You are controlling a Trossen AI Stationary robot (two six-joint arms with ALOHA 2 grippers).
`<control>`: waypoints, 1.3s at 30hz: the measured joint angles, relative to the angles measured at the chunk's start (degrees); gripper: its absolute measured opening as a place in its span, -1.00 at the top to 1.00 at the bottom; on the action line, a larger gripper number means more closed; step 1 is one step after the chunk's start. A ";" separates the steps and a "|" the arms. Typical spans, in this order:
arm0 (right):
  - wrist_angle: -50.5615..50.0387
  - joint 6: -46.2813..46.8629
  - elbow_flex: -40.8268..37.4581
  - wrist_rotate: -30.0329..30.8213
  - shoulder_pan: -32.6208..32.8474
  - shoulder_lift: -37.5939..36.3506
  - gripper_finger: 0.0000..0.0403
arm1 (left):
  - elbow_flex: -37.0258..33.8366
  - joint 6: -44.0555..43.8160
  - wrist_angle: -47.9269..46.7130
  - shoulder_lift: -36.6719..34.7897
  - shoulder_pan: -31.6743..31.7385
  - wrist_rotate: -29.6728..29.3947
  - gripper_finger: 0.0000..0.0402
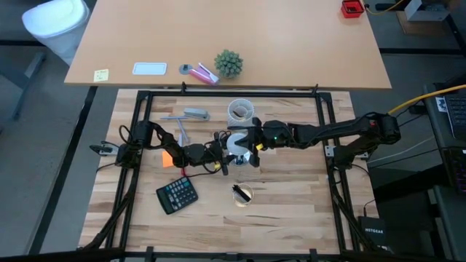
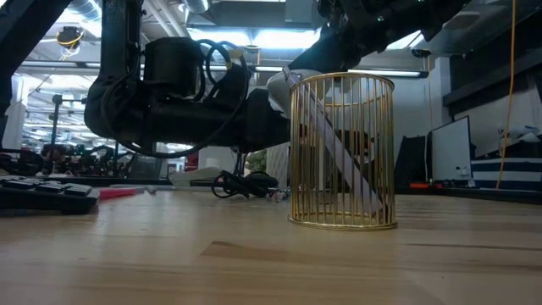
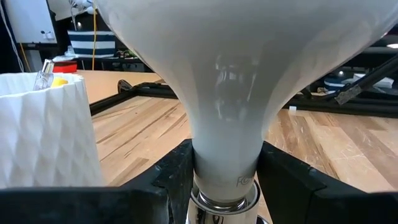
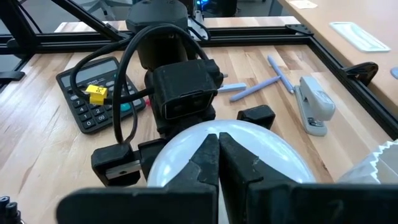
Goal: Screw lightbulb
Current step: Insert the lightbulb into the lamp
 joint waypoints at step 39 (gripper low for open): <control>0.09 -0.02 0.00 0.00 0.00 -0.04 0.97 | -5.33 -3.13 -2.09 -7.12 -1.34 -2.64 -0.06</control>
